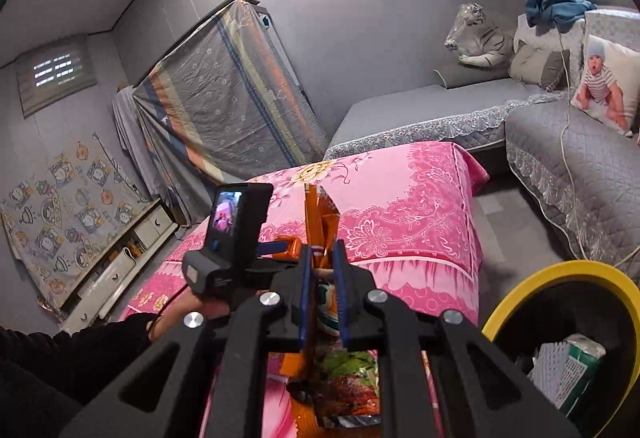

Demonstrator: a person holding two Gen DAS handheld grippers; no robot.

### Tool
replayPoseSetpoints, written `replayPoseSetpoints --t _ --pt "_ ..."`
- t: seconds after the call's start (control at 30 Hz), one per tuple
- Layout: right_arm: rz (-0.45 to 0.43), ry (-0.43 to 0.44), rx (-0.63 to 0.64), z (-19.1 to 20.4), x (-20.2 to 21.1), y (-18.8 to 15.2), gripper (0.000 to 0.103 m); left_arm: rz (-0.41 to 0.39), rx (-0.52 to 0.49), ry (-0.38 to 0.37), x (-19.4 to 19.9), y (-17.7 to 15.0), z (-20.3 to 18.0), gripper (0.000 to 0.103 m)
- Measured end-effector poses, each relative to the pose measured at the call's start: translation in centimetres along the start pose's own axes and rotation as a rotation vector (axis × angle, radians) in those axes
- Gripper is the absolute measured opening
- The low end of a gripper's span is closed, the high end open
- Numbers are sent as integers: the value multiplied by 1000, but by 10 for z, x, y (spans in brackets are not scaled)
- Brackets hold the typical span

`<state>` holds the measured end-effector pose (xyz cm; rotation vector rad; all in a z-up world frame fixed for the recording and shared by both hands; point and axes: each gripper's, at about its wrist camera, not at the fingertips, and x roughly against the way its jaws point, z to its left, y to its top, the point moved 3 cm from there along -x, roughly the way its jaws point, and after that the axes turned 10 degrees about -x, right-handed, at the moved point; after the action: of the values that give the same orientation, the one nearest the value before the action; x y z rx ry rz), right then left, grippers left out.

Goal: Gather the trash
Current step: 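Grasp an orange peel with the left gripper while the right gripper holds the wrapper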

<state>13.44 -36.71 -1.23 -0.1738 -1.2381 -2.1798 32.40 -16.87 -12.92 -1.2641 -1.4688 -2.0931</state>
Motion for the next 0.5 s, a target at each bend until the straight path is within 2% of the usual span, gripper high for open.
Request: replayPoseSetpoints --t 0.13,0.23,0.3,0.4,0.5 --pt "-1 5 -25 -9 4 -3 10 19 5 34 -14 3 -1 86" --pt "3 12 -42 -12 6 -5 10 25 -17 60 -23 2 -5 70" --pt "0 15 -47 -12 8 -7 10 32 -8 56 -28 2 -3 50" --pt "-5 20 -57 -10 11 -7 10 11 -15 91 -28 1 1 39" --pt "-8 35 -65 -8 16 -7 10 -2 7 86 -15 0 5 36"
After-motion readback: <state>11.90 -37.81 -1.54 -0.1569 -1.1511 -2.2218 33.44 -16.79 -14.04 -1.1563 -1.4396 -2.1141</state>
